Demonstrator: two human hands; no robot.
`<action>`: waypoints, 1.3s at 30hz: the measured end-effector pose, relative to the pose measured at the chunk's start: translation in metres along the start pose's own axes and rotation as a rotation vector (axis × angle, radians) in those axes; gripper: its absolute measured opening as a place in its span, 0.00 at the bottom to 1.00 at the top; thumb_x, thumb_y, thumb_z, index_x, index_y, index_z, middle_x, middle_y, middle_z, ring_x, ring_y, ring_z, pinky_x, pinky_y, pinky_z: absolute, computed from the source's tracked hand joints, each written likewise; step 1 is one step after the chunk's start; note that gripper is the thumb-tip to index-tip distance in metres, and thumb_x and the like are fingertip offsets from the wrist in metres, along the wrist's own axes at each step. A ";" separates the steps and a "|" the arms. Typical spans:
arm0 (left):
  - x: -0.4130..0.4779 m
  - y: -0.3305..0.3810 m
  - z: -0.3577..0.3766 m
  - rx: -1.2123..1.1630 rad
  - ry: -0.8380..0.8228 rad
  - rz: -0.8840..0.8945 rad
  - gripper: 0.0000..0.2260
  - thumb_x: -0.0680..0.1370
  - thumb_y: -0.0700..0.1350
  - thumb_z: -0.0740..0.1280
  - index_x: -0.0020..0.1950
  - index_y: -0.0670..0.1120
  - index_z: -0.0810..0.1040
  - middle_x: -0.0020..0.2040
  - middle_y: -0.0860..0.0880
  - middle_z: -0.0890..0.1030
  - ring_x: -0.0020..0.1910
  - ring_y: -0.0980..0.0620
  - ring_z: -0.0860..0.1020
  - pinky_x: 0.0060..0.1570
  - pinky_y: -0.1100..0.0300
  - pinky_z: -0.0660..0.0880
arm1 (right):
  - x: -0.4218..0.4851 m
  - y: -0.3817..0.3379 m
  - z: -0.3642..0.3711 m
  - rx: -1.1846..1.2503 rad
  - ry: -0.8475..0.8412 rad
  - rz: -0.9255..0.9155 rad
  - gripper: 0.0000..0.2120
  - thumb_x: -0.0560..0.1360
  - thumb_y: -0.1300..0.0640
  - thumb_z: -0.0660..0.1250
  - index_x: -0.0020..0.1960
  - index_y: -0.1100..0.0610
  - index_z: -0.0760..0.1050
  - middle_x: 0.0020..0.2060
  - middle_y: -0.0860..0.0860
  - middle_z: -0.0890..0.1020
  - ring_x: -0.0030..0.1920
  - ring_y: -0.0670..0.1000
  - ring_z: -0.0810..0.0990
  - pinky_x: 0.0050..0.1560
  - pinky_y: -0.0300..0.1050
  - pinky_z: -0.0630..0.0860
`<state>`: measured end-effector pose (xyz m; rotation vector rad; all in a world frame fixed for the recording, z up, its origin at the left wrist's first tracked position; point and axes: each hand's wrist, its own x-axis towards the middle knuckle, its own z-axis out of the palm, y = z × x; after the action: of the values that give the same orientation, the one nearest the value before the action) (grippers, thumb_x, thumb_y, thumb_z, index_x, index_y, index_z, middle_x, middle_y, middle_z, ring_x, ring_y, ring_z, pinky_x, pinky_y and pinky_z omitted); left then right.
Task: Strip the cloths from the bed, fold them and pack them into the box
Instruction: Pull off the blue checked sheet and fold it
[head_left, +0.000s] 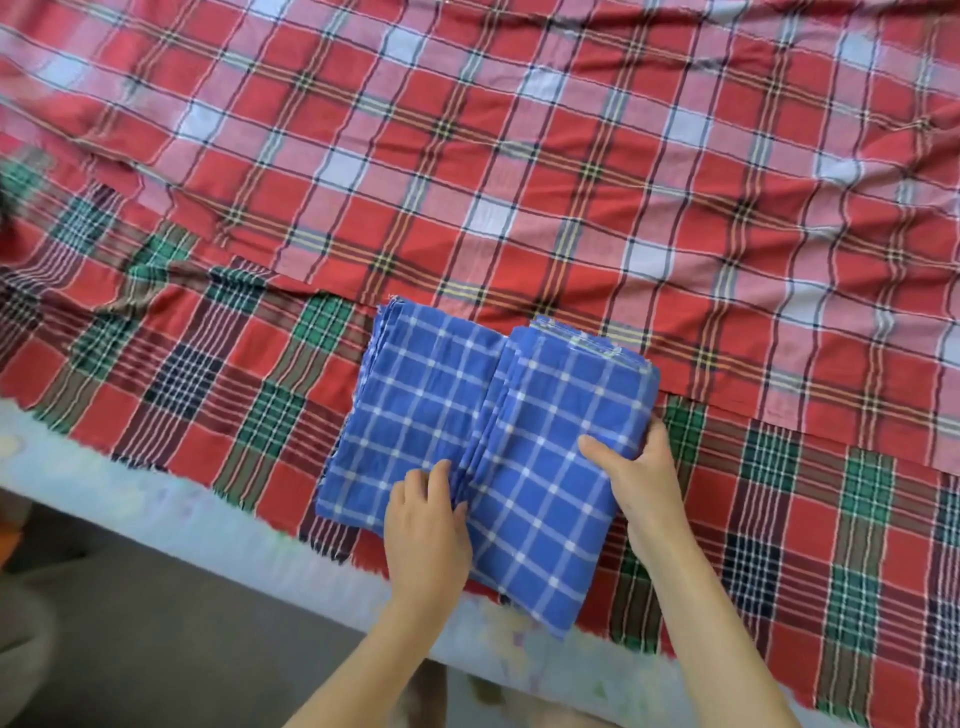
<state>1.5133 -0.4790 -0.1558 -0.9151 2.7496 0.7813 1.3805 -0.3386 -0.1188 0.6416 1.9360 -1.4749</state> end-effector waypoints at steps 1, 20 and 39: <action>0.000 -0.010 0.000 -0.032 0.055 0.045 0.17 0.70 0.37 0.74 0.57 0.42 0.78 0.47 0.47 0.78 0.44 0.46 0.77 0.42 0.56 0.74 | -0.008 -0.006 0.010 -0.034 0.036 -0.046 0.25 0.70 0.58 0.74 0.61 0.47 0.67 0.52 0.44 0.78 0.48 0.47 0.80 0.48 0.55 0.78; 0.017 -0.121 -0.043 -1.211 0.130 -0.896 0.24 0.70 0.57 0.73 0.58 0.44 0.74 0.53 0.46 0.81 0.51 0.46 0.81 0.51 0.44 0.78 | -0.027 -0.008 0.170 -0.687 0.276 -0.350 0.30 0.76 0.47 0.66 0.73 0.54 0.60 0.64 0.53 0.74 0.62 0.55 0.74 0.53 0.50 0.75; -0.018 -0.140 -0.066 -1.104 -0.139 -1.078 0.19 0.70 0.58 0.72 0.47 0.44 0.75 0.49 0.44 0.80 0.48 0.42 0.79 0.54 0.45 0.76 | -0.054 0.076 0.123 0.217 0.149 0.454 0.32 0.65 0.65 0.76 0.66 0.62 0.68 0.57 0.60 0.79 0.51 0.62 0.81 0.47 0.60 0.80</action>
<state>1.6129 -0.5988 -0.1545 -2.0334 1.1095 1.8704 1.4935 -0.4381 -0.1538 1.2290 1.6004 -1.3783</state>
